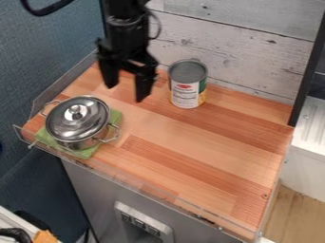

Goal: Opened the lid of the silver pan and placed it on the table

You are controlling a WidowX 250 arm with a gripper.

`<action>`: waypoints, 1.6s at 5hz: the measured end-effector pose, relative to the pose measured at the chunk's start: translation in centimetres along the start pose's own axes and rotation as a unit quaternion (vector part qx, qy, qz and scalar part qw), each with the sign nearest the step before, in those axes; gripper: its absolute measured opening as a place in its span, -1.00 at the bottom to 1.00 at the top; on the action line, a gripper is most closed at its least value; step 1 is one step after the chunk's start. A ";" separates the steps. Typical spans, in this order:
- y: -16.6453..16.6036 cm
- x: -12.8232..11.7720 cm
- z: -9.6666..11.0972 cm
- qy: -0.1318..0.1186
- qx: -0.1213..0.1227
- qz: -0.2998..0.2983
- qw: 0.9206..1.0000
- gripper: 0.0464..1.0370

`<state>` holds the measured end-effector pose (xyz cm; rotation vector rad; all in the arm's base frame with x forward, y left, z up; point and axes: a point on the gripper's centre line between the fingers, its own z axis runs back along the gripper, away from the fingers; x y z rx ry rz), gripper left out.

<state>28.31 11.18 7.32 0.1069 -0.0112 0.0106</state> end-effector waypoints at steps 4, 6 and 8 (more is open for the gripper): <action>6.1 -3.4 -4.3 -0.009 -0.002 0.076 0.997 0.82; 5.4 -3.5 -4.1 -0.015 -0.010 0.066 0.998 -0.32; 4.5 -1.8 -1.9 -0.028 -0.012 0.063 0.998 -0.53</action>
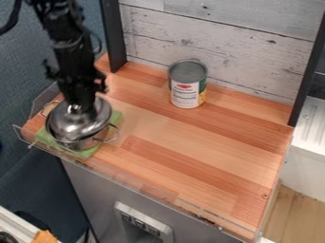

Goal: Opened the lid of the silver pan and placed it on the table

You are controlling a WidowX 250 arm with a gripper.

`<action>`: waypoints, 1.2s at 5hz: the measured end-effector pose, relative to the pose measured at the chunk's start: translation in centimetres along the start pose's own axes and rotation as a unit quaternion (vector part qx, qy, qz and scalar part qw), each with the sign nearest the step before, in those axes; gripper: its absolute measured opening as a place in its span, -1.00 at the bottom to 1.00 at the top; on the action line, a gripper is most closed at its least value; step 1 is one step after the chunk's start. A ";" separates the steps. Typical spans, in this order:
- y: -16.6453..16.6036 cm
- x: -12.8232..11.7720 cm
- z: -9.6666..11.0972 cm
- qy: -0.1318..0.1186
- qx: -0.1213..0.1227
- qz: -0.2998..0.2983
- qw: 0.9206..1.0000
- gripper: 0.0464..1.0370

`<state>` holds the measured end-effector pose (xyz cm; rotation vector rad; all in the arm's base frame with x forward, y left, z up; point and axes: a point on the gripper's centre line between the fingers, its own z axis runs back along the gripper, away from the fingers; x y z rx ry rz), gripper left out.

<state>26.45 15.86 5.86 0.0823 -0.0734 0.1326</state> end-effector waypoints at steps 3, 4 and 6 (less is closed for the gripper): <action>-1.7 8.1 -0.4 -0.027 -0.011 0.007 1.000 -0.53; -2.2 9.6 -2.8 -0.009 -0.009 -0.003 1.000 -0.53; -2.3 10.9 -6.0 0.009 0.002 -0.016 1.000 -0.53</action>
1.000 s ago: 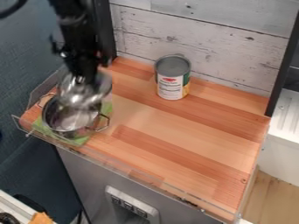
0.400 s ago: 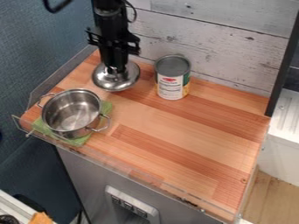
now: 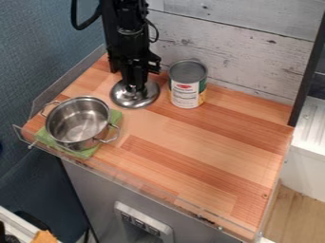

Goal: Opened the lid of the silver pan and placed it on the table

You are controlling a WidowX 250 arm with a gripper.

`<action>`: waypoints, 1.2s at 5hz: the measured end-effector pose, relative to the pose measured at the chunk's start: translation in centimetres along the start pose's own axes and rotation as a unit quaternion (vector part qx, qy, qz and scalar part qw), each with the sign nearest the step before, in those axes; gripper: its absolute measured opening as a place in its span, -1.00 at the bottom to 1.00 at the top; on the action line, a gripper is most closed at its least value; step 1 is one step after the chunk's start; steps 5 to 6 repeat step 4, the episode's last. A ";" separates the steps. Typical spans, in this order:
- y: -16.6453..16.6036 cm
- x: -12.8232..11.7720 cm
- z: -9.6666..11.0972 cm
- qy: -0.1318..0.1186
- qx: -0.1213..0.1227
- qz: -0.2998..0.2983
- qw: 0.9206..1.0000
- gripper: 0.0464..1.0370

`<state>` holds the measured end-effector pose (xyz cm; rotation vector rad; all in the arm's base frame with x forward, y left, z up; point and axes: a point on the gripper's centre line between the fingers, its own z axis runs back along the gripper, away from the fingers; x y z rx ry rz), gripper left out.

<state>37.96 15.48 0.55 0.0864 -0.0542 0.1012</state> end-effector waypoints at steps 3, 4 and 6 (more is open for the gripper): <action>0.3 0.3 4.9 -0.032 0.016 -0.017 0.999 0.78; 0.0 0.3 6.6 -0.044 0.006 -0.021 0.999 0.95; 0.0 0.3 6.6 -0.044 0.006 -0.021 0.999 0.95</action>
